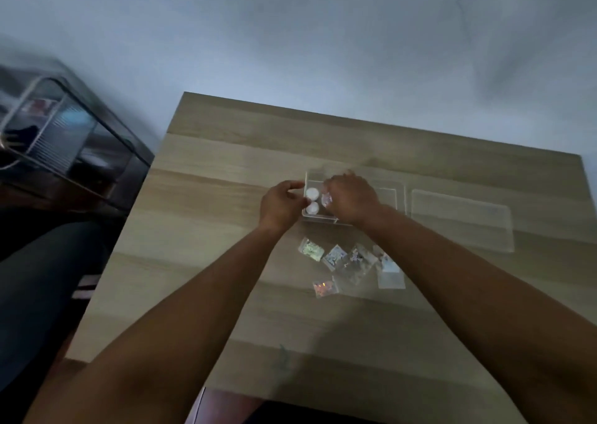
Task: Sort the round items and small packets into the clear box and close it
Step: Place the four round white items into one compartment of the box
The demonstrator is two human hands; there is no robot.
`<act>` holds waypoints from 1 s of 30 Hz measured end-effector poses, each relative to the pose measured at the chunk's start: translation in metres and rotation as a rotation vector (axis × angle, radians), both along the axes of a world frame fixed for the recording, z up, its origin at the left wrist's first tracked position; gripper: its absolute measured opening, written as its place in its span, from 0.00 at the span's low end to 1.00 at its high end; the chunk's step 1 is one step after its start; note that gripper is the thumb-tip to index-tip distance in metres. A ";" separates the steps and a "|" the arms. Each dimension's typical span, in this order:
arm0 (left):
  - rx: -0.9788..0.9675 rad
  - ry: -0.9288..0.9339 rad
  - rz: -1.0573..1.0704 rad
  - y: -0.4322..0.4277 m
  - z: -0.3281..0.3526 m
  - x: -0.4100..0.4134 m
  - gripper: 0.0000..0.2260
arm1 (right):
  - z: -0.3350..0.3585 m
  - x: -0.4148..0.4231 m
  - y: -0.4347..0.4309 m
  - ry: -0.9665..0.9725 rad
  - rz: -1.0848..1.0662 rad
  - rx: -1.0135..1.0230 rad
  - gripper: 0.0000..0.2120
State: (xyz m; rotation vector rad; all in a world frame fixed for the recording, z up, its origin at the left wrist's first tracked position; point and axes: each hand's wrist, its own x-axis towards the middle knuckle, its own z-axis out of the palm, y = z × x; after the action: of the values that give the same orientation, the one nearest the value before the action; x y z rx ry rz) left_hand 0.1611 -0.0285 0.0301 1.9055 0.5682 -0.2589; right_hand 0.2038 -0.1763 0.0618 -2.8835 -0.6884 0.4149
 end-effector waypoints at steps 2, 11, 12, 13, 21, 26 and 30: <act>-0.005 -0.003 0.005 0.000 0.000 -0.001 0.18 | -0.002 0.001 0.002 0.012 0.025 -0.064 0.10; 0.007 -0.007 -0.006 -0.001 0.001 -0.001 0.18 | -0.007 -0.003 -0.002 0.052 0.018 -0.046 0.10; 0.015 -0.007 -0.012 -0.001 0.001 -0.001 0.18 | -0.007 -0.004 -0.004 0.063 0.018 -0.031 0.10; 0.021 -0.009 -0.018 -0.001 0.001 0.000 0.18 | -0.007 -0.004 -0.006 0.077 0.021 -0.013 0.10; 0.059 -0.027 -0.065 -0.001 0.003 0.001 0.19 | 0.005 -0.026 -0.035 0.061 -0.108 0.317 0.11; 0.095 -0.034 -0.053 -0.004 0.002 -0.009 0.20 | 0.008 -0.048 -0.059 -0.038 -0.198 0.445 0.08; 0.169 -0.080 -0.020 -0.007 -0.004 -0.039 0.15 | 0.002 -0.073 -0.073 0.024 -0.236 0.417 0.07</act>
State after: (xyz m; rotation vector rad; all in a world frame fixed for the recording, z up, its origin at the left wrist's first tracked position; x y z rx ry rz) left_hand 0.1217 -0.0358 0.0261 2.0755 0.5308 -0.1508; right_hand 0.1310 -0.2489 0.0635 -2.5165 -0.3689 0.2393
